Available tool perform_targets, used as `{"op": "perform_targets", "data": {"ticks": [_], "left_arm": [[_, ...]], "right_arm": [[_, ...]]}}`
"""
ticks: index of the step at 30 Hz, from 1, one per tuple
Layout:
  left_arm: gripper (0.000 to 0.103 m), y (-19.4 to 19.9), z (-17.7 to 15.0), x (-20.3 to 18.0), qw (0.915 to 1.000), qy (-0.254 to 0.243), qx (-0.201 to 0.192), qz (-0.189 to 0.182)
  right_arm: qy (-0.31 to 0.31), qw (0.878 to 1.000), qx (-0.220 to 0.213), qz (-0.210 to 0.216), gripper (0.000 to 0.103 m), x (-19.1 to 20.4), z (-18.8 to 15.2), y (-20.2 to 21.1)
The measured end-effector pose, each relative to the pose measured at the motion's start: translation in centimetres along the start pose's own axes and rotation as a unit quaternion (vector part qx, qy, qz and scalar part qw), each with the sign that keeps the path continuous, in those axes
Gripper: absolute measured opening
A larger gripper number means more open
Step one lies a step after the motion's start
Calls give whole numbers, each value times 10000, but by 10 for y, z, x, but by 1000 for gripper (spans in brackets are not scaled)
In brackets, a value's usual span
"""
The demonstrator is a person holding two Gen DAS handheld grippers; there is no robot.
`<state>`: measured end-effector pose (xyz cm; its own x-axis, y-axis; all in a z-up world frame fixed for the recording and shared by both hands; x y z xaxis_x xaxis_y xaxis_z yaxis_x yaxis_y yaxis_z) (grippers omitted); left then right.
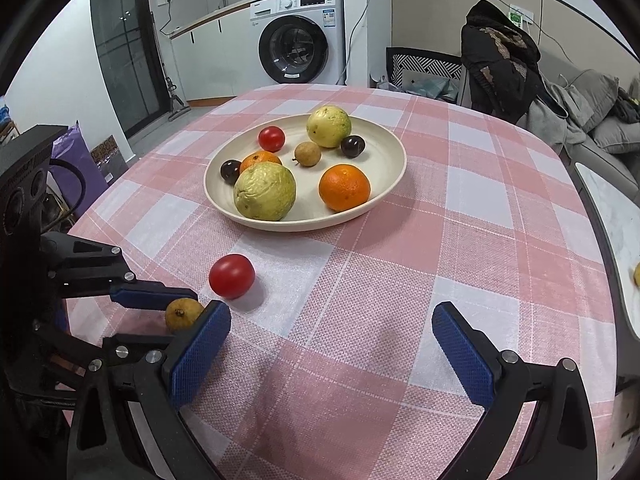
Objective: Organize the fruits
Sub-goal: 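Grasp the brown pear with the left tool while the right tool grasps the red tomato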
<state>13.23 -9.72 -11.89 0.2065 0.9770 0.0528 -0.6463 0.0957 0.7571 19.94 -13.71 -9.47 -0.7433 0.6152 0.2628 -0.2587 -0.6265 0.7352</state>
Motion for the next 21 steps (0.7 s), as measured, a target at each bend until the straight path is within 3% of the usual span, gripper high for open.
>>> {"op": "perform_targets", "data": {"ticks": [10,16,18,21], "left_arm": [[24,22,15,37,9978,498,-412,174],[24,30,24,62,9935,739,-681,527],[24,29,25,70,9920,799,-710,667],[24,25,25,79,9904,904,-711,770]], "right_arm": [[91,9999,70,115,103,10,1,-8],[325,9989,82,317,101,30,5,-18],[398,9984,118,386,96,37,6,-23],[550,9972,268,422,79,47,4,-32]]}}
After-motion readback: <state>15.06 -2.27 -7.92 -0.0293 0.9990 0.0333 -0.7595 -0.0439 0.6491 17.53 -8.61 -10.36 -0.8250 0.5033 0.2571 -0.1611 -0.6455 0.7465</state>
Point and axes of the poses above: each gripper's, at about its wrist camera, not at the fingertips, and y roughly against the way its jaws point, x to its left, z to its top, the point moved 9 cm from there along -y, roughly the way its jaws point, and after that the axes turned 14 degrees about z, right-handed, at the moved point
